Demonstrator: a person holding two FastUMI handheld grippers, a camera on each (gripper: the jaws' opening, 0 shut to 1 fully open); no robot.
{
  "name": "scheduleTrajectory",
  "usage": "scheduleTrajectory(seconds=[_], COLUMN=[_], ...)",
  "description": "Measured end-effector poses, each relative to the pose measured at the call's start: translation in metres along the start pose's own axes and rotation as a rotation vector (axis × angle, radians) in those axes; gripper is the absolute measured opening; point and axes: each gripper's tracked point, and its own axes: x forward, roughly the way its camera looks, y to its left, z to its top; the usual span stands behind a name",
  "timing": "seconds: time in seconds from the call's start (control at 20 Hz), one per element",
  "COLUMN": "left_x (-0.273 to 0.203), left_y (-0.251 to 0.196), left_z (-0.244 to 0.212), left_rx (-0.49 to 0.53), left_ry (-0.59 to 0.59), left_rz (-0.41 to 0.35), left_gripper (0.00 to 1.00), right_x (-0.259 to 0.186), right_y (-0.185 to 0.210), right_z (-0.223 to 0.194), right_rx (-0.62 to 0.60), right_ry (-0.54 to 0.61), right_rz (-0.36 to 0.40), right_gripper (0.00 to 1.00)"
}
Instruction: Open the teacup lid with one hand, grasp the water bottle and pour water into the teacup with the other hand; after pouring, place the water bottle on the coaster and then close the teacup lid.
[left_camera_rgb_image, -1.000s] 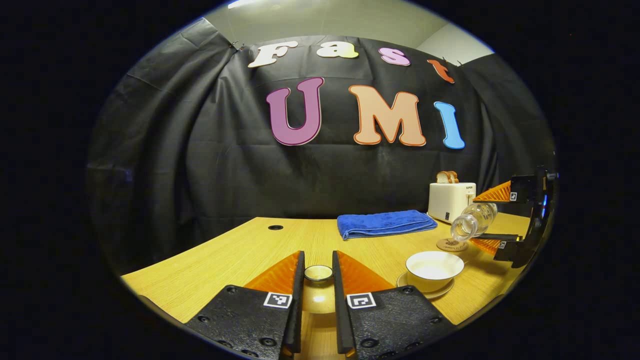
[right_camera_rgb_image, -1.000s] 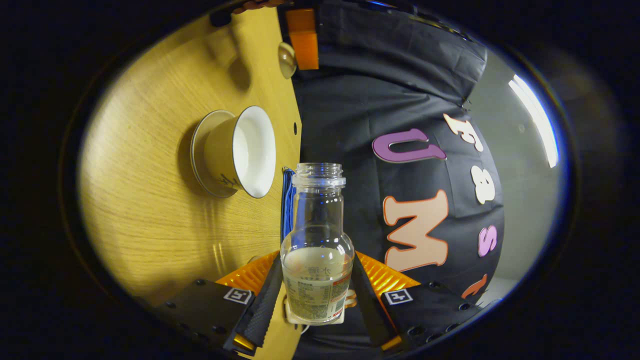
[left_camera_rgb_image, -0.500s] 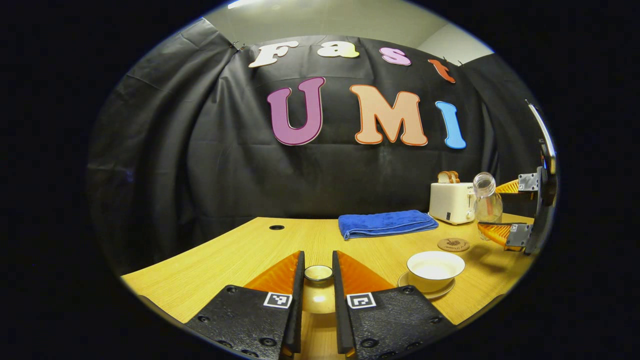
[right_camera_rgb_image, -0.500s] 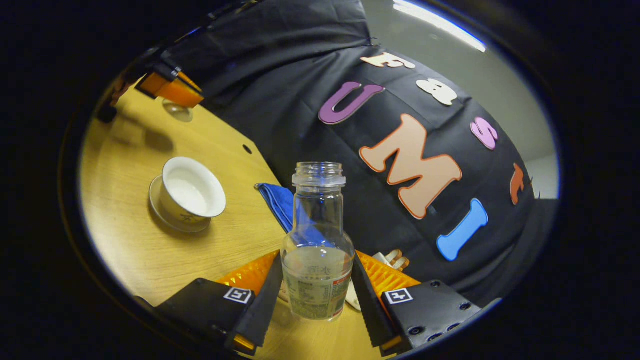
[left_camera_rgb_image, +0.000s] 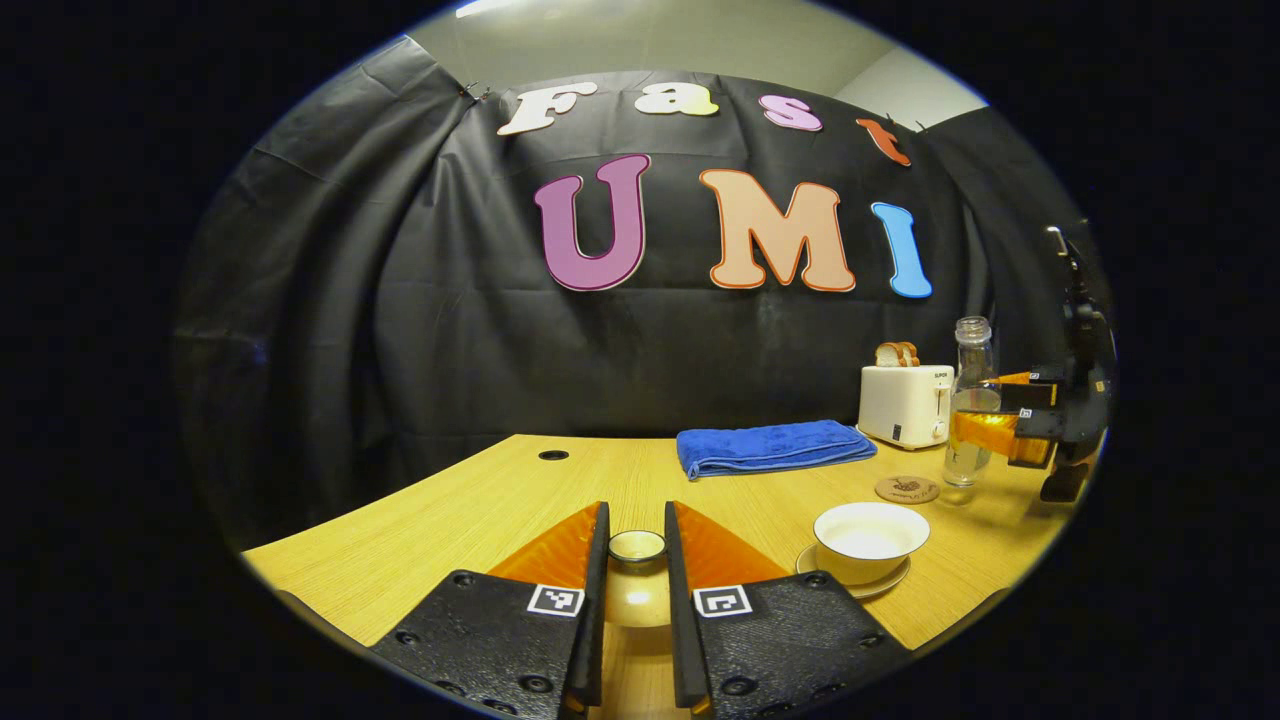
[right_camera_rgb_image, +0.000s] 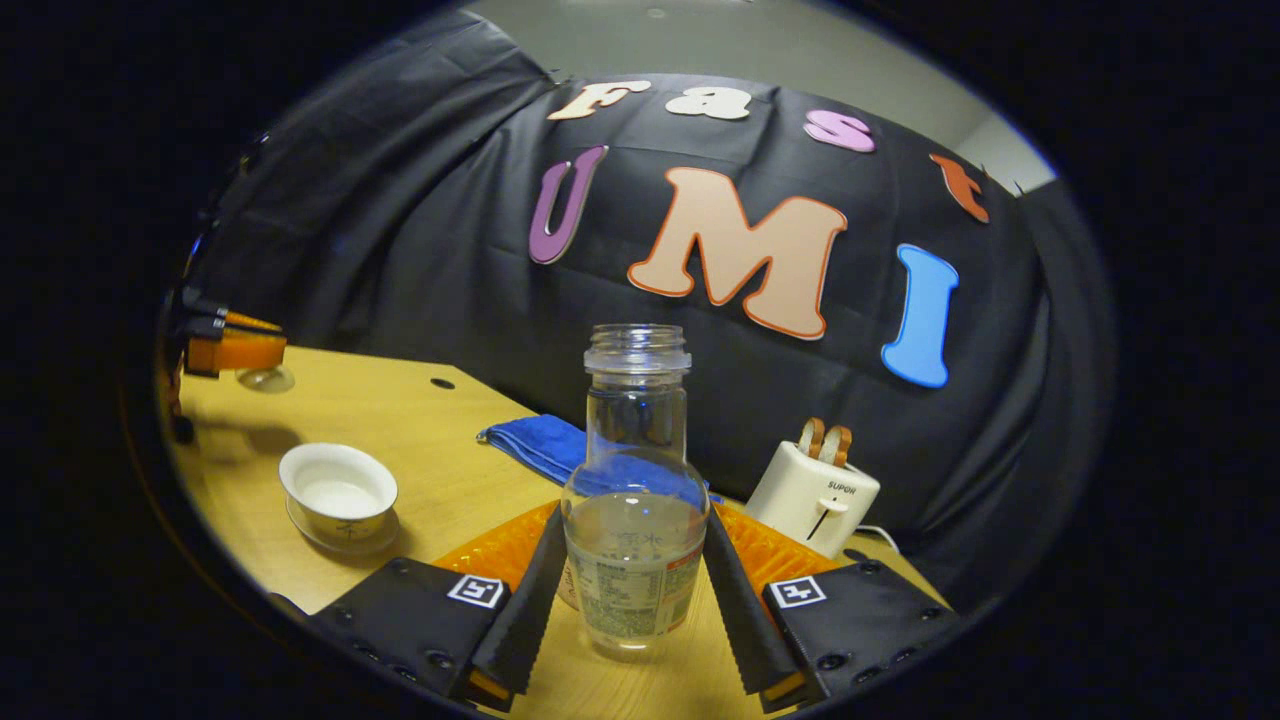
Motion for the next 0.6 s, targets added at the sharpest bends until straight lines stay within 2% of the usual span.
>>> scheduleTrajectory(seconds=[0.25, 0.6], left_x=[-0.001, -0.001], left_y=[0.000, 0.000], left_z=[0.002, 0.001], left_rx=[0.000, 0.000], left_ry=[0.000, 0.001], left_rz=[0.000, 0.000], left_gripper=[0.25, 0.25], right_x=[0.024, 0.045], right_y=[-0.014, -0.023], right_z=[-0.015, -0.041], right_rx=[0.213, 0.268], right_ry=[0.030, 0.065], right_rz=[0.001, -0.034], right_gripper=[0.80, 0.80])
